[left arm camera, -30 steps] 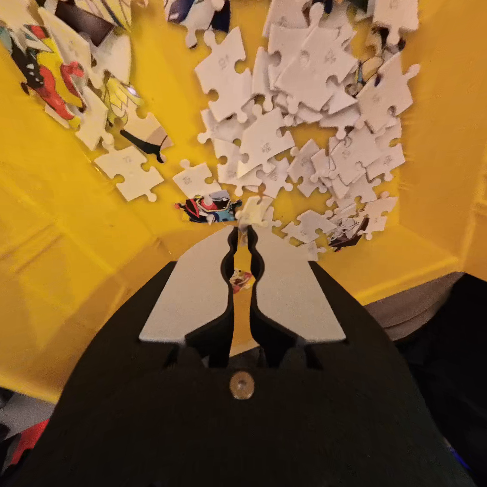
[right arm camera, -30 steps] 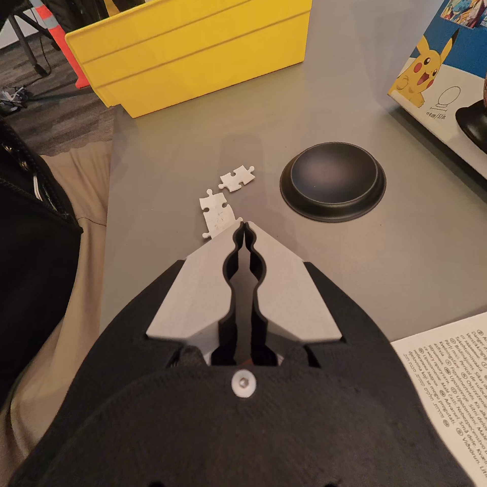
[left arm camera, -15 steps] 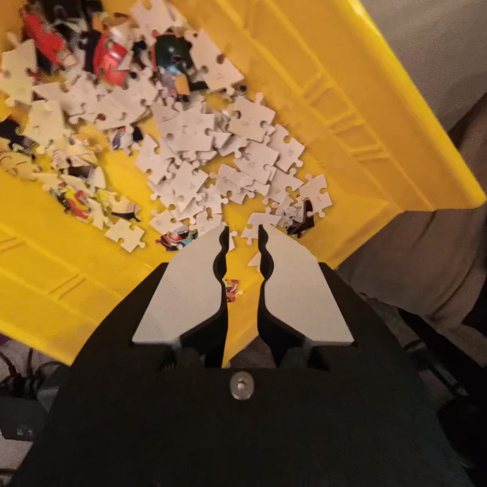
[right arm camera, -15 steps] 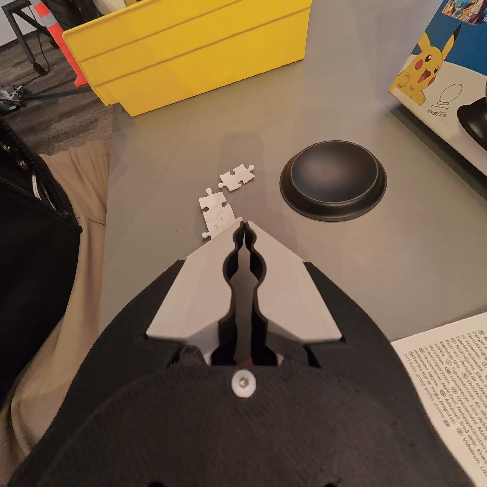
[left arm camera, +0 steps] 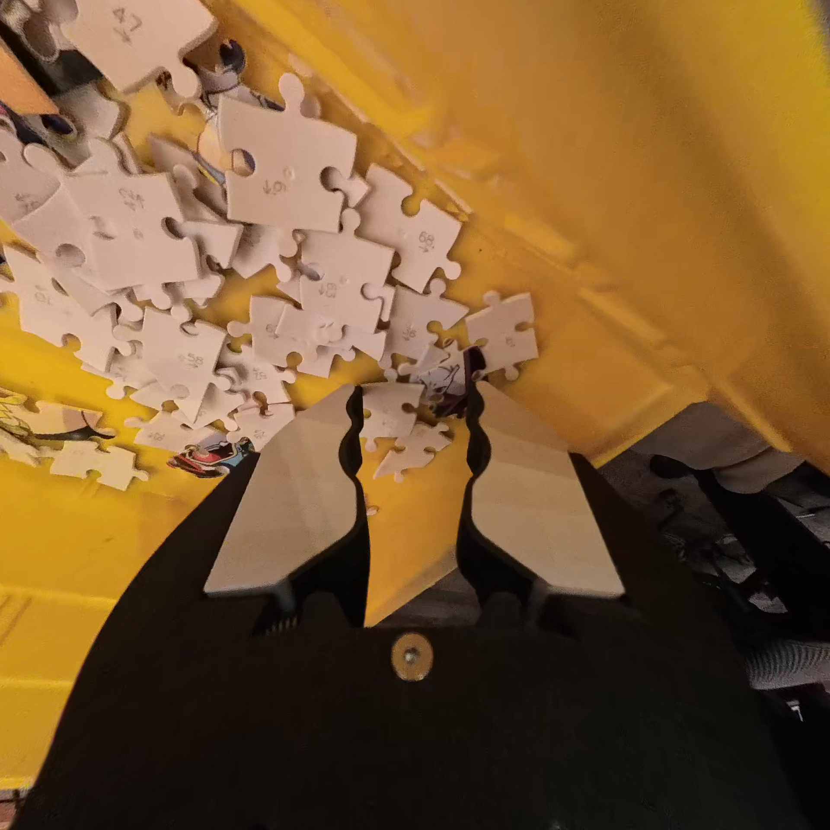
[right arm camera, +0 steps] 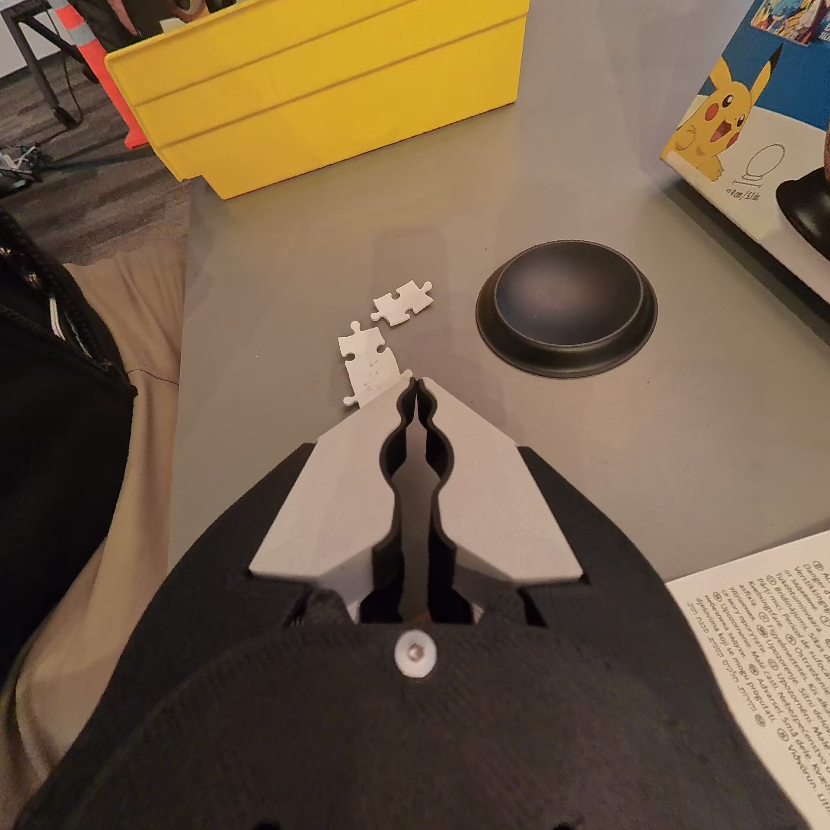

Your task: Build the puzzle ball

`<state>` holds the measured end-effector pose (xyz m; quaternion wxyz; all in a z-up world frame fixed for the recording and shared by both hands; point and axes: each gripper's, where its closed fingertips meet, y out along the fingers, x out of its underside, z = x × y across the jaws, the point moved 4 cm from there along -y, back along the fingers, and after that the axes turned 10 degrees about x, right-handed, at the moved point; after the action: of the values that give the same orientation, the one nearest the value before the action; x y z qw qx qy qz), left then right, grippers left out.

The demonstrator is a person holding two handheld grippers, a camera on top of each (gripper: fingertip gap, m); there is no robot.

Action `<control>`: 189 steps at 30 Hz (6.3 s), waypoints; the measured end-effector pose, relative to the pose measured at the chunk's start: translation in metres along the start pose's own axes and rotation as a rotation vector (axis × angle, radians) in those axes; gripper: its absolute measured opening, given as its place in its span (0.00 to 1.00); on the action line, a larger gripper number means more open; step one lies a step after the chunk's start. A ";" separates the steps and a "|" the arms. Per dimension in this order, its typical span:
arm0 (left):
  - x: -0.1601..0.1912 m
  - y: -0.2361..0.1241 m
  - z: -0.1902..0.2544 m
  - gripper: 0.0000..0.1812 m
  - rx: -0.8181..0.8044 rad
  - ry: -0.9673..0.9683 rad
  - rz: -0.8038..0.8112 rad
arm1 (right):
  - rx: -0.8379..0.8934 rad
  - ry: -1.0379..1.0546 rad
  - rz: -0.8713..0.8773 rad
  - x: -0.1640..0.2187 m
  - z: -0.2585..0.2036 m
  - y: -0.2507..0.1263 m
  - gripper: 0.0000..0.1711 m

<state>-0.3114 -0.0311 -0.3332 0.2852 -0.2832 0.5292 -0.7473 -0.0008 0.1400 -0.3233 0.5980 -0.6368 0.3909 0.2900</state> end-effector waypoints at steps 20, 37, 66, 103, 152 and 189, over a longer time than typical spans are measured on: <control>0.000 -0.002 -0.003 0.23 0.046 -0.061 0.099 | -0.002 0.003 0.004 0.000 0.000 -0.001 0.00; 0.001 -0.028 -0.009 0.01 -0.097 -0.072 0.216 | -0.004 0.006 0.004 -0.001 0.000 0.000 0.00; 0.050 -0.061 -0.020 0.13 -0.134 -0.239 0.500 | -0.002 0.006 0.003 -0.001 0.000 0.000 0.00; 0.010 -0.078 -0.046 0.05 -0.166 -0.204 0.696 | -0.002 0.013 -0.002 0.000 0.001 0.000 0.00; 0.012 -0.021 -0.038 0.12 0.037 -0.322 0.452 | -0.008 0.052 -0.007 -0.001 0.005 0.001 0.00; -0.021 -0.025 -0.061 0.12 -0.047 -0.268 0.513 | -0.006 0.062 -0.016 0.000 0.006 0.001 0.00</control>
<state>-0.3444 0.0298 -0.3293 0.5258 -0.2429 0.5583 -0.5940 -0.0016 0.1461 -0.3245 0.5860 -0.6504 0.4034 0.2663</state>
